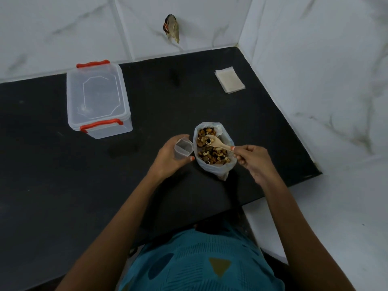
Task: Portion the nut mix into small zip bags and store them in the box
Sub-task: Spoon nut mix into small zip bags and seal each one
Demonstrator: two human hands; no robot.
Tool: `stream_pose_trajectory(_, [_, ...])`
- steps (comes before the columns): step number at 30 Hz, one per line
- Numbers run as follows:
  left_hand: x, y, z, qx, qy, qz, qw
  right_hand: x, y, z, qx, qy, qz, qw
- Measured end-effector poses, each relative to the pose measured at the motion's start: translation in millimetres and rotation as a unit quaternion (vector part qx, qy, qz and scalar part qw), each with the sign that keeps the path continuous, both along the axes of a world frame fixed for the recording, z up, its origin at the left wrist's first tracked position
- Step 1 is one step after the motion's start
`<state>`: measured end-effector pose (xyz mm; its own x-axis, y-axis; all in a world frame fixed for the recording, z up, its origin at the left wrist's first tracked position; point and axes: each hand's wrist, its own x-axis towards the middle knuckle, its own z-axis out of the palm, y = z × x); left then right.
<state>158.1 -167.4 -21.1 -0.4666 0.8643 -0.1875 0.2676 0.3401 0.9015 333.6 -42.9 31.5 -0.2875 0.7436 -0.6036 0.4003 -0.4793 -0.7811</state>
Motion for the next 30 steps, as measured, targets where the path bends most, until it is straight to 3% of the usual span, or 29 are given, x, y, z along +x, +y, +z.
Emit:
stream_pose_trajectory(7, [4.7, 9.4, -1.8, 0.022, 0.026, -0.006, 0.999, -0.2, -9.9, 29.7, 0.047, 0.017, 0.06, 0.997])
stream_pose_trajectory(12, [8.0, 11.4, -2.3, 0.027, 0.026, -0.011, 0.999, -10.4, -19.7, 34.8, 0.193, -0.026, 0.156, 0.969])
stream_pose_trajectory(17, [13.6, 11.7, 1.7, 0.055, -0.013, 0.008, 0.998, -22.0, -32.8, 29.4, 0.403, -0.052, 0.25, 0.879])
stream_pose_trajectory(20, [14.6, 10.6, 1.2, 0.071, -0.036, 0.023, 0.997, -24.6, -37.9, 21.0, 0.516, -0.048, 0.315, 0.795])
stream_pose_trajectory(22, [14.2, 9.3, 0.6, 0.078, -0.044, 0.026, 0.996, -24.1, -40.9, 16.9, 0.581, -0.053, 0.311, 0.75])
stream_pose_trajectory(24, [14.3, 8.0, 1.5, 0.083, -0.048, 0.029, 0.995, -22.4, -44.0, 14.9, 0.615, -0.049, 0.301, 0.727])
stream_pose_trajectory(27, [15.0, 6.4, 1.3, 0.089, -0.053, 0.032, 0.994, -19.6, -43.0, 10.6, 0.595, -0.036, 0.298, 0.745])
stream_pose_trajectory(30, [14.6, 5.3, -1.7, 0.077, -0.063, 0.031, 0.995, -15.4, -36.3, 10.2, 0.505, 0.004, 0.236, 0.831])
